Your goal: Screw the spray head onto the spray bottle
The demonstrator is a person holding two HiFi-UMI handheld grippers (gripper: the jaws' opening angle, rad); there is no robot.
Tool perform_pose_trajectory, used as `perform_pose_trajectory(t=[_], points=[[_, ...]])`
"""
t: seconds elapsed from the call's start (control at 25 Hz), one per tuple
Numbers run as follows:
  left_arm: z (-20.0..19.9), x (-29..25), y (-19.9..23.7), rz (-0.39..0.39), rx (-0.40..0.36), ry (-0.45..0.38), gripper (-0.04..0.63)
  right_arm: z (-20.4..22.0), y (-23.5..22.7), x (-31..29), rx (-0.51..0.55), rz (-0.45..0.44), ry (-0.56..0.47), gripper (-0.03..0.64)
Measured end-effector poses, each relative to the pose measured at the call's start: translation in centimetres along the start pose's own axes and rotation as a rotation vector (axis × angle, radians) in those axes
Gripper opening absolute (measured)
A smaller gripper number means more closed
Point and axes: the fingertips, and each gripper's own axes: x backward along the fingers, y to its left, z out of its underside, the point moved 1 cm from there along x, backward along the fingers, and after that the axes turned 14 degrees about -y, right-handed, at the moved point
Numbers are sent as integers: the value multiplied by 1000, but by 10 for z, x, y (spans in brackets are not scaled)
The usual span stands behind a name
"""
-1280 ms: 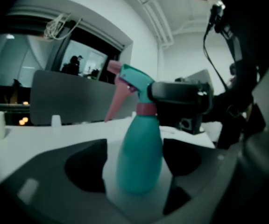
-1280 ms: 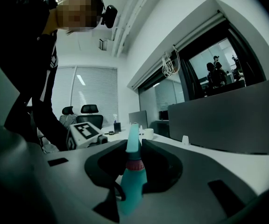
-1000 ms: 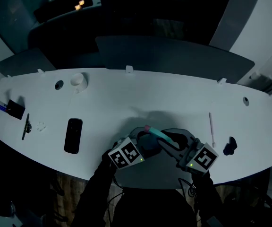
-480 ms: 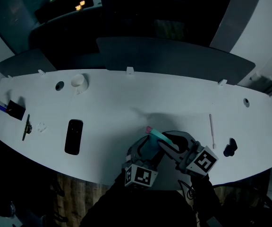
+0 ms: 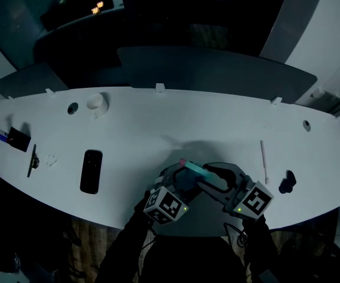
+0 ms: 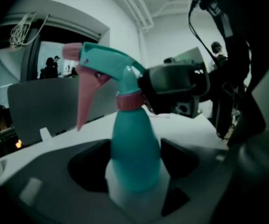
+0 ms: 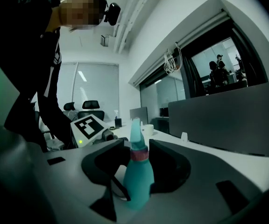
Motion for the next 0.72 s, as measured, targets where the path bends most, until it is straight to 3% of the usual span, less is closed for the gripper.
perform_pose_trajectory(t=[0.28,0.44,0.72], points=[[2,0,0,-13,-12,8,342,14,-7,-3,43,39,57,143],[3,0,-1,-21,-21,13,342,13,-5,-4,64,18,42,140],[4,0,0,-41,-11,22,341,5,-3,-7,104,63,27,138]])
